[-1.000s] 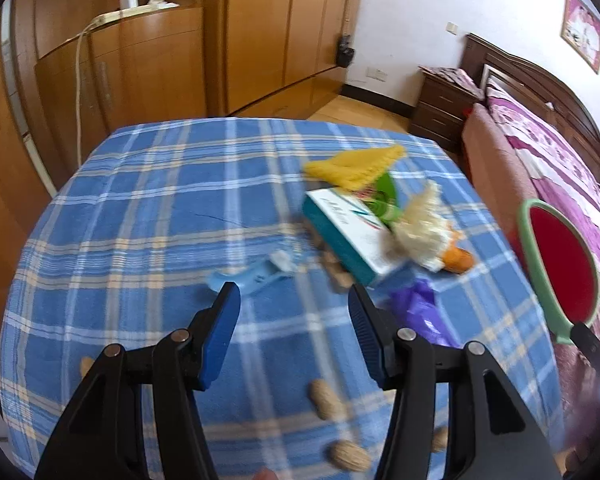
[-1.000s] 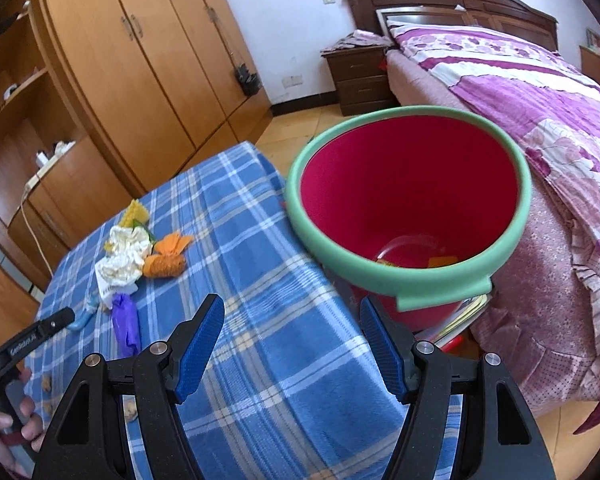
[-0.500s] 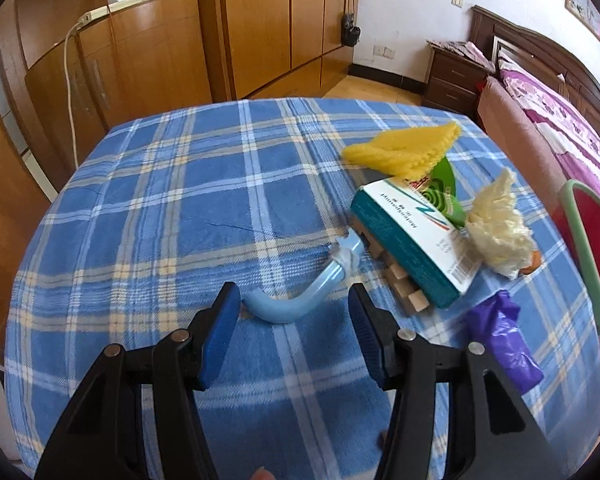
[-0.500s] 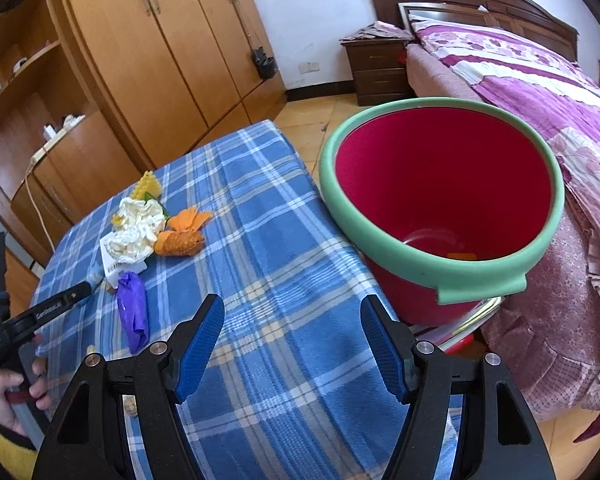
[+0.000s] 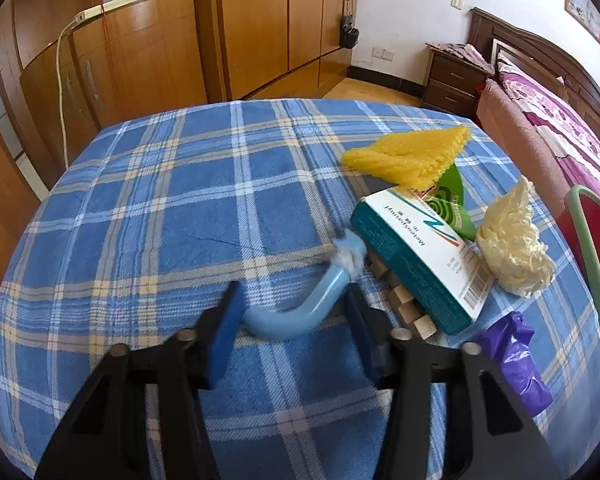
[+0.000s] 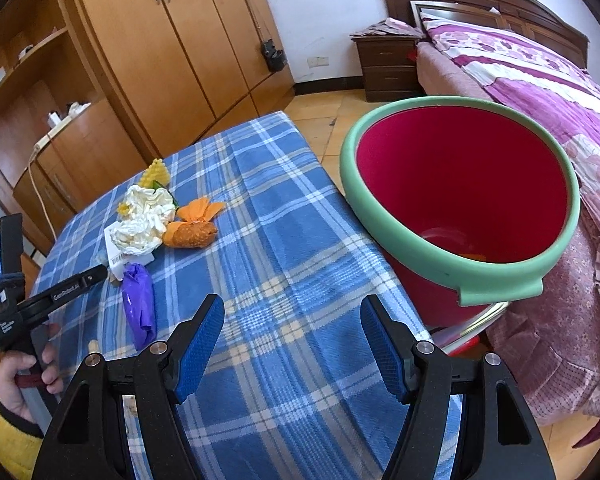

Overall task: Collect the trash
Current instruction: 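Grasp the light-blue curved tube with the left tool while the right tool grasps the purple bag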

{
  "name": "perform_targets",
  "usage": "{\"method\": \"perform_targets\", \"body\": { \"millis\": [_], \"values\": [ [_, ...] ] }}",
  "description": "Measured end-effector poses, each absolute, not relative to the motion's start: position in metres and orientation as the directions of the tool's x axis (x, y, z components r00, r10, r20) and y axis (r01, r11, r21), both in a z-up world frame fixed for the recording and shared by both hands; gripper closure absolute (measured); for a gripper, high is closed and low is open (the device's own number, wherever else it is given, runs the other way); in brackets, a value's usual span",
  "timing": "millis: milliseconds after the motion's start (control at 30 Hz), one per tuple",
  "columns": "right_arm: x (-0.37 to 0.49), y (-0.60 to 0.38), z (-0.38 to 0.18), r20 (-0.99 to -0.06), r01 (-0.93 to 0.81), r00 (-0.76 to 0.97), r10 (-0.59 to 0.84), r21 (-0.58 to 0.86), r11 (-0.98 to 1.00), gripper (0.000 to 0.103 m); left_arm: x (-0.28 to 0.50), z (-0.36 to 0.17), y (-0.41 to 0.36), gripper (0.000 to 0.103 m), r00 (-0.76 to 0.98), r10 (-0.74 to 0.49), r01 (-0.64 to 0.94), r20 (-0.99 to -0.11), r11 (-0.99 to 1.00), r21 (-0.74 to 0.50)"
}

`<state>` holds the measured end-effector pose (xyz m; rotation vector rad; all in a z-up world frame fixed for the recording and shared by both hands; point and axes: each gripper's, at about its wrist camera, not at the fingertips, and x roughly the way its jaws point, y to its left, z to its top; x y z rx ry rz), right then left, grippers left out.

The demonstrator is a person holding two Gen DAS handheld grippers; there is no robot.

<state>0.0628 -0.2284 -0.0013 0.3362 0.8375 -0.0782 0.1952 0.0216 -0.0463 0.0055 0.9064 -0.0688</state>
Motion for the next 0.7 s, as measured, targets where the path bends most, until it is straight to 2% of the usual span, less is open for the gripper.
{"method": "perform_targets", "body": {
  "millis": [333, 700],
  "values": [
    [0.072, -0.21, 0.005, -0.731, 0.142, 0.676, 0.093, 0.252, 0.957, 0.031, 0.171, -0.038, 0.025, 0.057, 0.624, -0.124, 0.068, -0.772, 0.992, -0.104],
    [0.086, -0.17, 0.004, -0.734, 0.011, 0.651, 0.194, 0.265, 0.964, 0.031, 0.144, -0.035, 0.04, 0.057, 0.62, -0.104, -0.021, -0.778, 0.989, -0.149]
  ]
}}
